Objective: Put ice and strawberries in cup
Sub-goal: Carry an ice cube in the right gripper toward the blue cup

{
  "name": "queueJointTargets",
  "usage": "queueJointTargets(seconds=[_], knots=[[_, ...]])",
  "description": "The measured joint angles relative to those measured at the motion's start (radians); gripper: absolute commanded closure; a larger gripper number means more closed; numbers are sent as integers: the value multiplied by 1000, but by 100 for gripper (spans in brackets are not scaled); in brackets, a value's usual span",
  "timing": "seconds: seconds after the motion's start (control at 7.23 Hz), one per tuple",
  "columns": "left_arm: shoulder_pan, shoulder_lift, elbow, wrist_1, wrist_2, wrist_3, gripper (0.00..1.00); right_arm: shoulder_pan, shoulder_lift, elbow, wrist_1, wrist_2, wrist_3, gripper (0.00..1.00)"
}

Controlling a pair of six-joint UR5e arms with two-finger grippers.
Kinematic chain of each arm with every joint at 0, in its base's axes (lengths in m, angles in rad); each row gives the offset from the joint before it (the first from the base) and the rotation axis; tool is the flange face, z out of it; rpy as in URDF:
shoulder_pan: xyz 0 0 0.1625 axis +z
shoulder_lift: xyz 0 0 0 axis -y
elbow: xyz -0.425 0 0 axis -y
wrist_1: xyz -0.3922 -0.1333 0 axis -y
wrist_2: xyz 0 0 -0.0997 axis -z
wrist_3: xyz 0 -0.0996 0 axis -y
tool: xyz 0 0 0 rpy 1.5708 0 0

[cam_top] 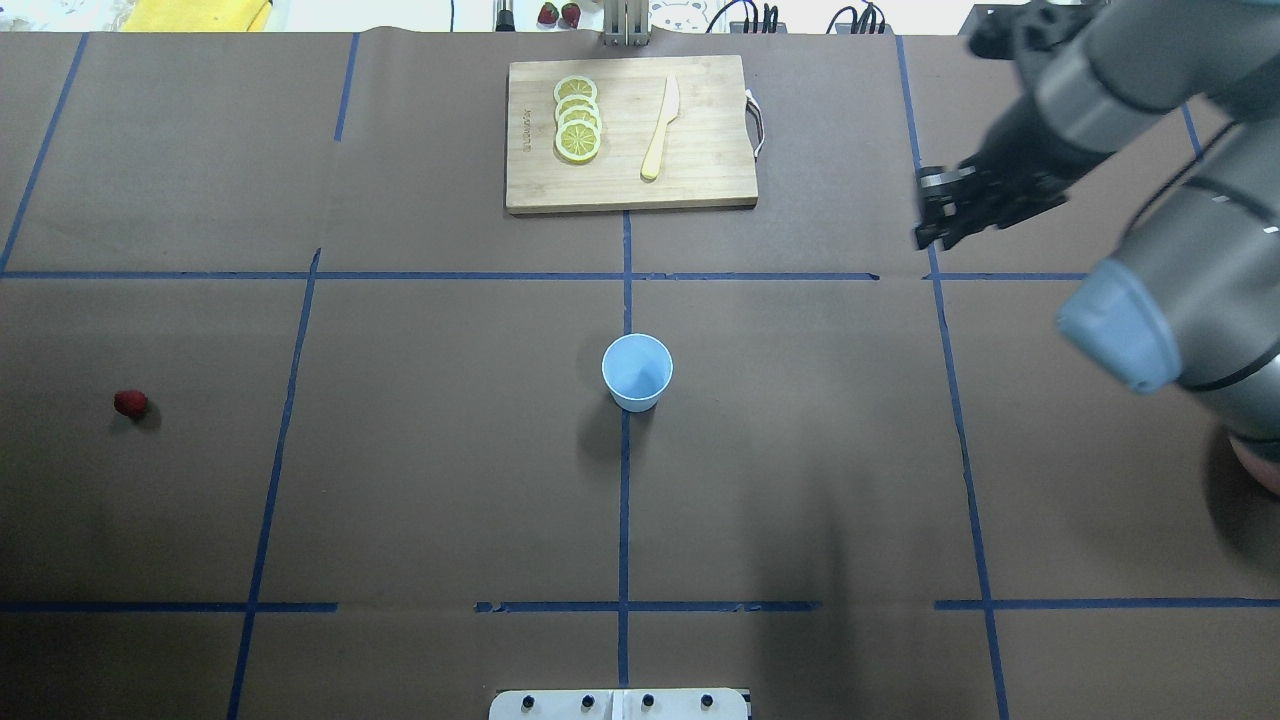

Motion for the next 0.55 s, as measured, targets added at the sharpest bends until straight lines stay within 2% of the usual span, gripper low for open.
queueJointTargets(seconds=[0.28, 0.55], knots=[[0, 0, 1, 0, 0, 0, 0, -125, 109, -58, -65, -121, 79, 100], [0, -1, 2, 0, 0, 0, 0, -214, 228, -178, -73, -190, 149, 100]])
